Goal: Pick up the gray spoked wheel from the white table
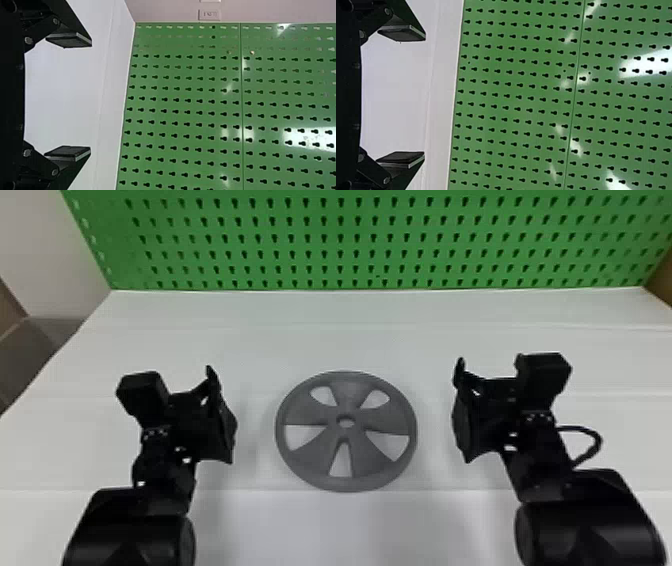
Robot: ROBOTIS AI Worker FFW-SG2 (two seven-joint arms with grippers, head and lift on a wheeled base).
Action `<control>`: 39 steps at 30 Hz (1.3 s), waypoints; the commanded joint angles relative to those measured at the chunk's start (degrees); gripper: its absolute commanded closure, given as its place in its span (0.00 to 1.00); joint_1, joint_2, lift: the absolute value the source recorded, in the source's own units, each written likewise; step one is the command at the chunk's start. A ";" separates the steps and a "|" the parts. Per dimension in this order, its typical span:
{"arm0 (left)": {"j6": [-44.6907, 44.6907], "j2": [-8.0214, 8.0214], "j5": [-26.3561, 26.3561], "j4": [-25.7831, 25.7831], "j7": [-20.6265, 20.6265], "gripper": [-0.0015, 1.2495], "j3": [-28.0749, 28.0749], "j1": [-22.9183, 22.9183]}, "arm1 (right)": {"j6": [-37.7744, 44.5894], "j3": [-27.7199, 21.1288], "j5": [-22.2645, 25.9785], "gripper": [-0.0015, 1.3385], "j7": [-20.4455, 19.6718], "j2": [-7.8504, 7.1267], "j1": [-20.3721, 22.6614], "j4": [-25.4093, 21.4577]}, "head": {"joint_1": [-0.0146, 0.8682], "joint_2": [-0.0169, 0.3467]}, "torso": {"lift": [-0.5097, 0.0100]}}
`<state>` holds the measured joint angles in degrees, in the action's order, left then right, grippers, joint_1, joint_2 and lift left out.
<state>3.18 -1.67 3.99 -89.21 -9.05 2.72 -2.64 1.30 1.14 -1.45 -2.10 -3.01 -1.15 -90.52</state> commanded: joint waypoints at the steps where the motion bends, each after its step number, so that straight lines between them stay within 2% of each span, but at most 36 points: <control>1: 0.08 0.00 0.05 0.00 0.00 0.24 0.00 0.09 | 0.02 0.00 0.22 0.18 0.00 0.02 0.01 -0.01 | 0.89 0.23 | 0.82; 31: 0.08 0.00 0.05 -0.08 0.00 0.25 0.00 0.27 | 0.98 0.26 0.48 0.18 0.00 -0.07 -0.34 -0.45 | 0.89 0.23 | 0.82; 39: -0.01 0.00 0.05 -0.08 0.00 0.25 0.00 0.27 | 4.85 0.53 0.66 0.18 0.00 -0.16 -1.22 -2.12 | 0.89 0.23 | 0.82</control>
<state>3.23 -1.64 4.04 -89.30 -9.05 2.72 -2.37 3.43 1.54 -0.86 -2.10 -3.13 -1.81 -91.42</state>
